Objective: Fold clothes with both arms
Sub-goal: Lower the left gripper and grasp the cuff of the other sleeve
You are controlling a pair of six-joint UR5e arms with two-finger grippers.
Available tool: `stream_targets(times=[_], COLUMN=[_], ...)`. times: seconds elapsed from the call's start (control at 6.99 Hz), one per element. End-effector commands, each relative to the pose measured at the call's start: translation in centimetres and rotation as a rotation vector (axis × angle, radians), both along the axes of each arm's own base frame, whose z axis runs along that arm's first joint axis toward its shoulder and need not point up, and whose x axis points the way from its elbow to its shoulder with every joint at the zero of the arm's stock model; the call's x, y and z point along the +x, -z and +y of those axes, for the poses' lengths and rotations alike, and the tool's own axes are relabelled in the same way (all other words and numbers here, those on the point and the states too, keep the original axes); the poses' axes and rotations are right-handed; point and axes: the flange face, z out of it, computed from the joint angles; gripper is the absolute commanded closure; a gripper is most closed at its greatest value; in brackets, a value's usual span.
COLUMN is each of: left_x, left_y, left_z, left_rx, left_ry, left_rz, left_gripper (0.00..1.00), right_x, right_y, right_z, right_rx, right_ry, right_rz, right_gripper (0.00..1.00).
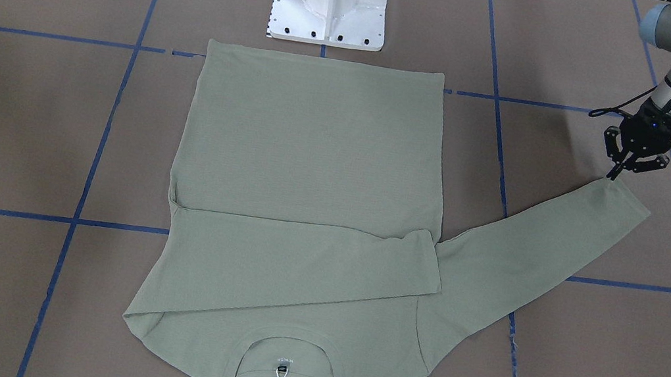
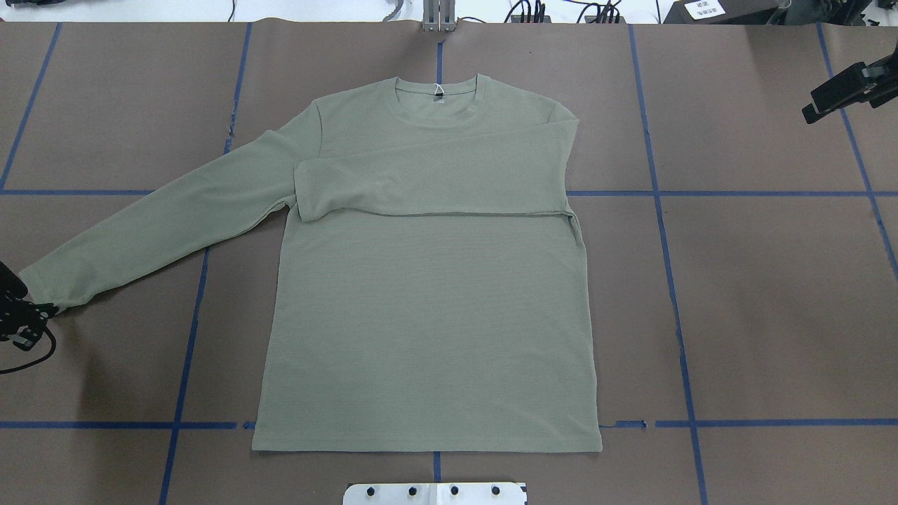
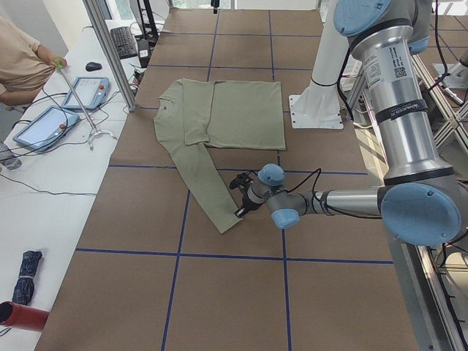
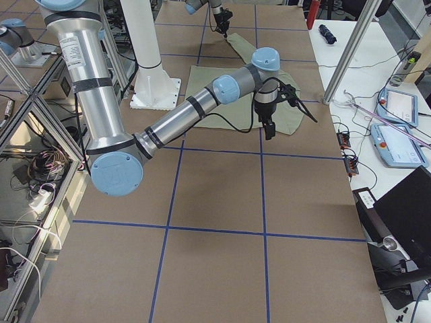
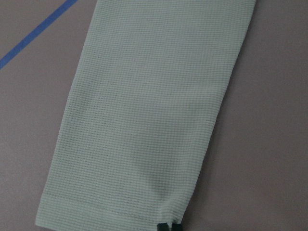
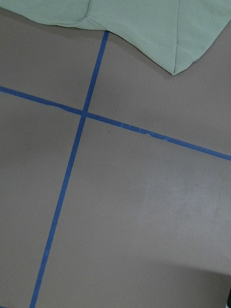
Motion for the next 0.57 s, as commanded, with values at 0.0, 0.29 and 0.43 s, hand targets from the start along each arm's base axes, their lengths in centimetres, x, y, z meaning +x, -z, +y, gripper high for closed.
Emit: stream_targets(times=[0.0,0.29,0.43], left_x=[0.1,-1.7,-1.0], left_y=[5.9,13.2,17.7], left_z=[-0.8,-7.6,-12.0], left_rx=[0.074,0.150,0.143], left_ry=[0.018,0.144,0.172], left_rz=[0.085,0.187,0.208], left_gripper=[1.00,1.00,1.00], right_x=[0.1,0.1,0.1], right_y=[-1.0,-1.1,-1.0], right_z=[0.3,0.4,0.4], right_rx=[-0.018,-0.022,-0.021], right_ry=[0.000,-0.001,-0.002], right_rz=[0.005,0.004,0.003], right_gripper=[0.00,0.00,0.00])
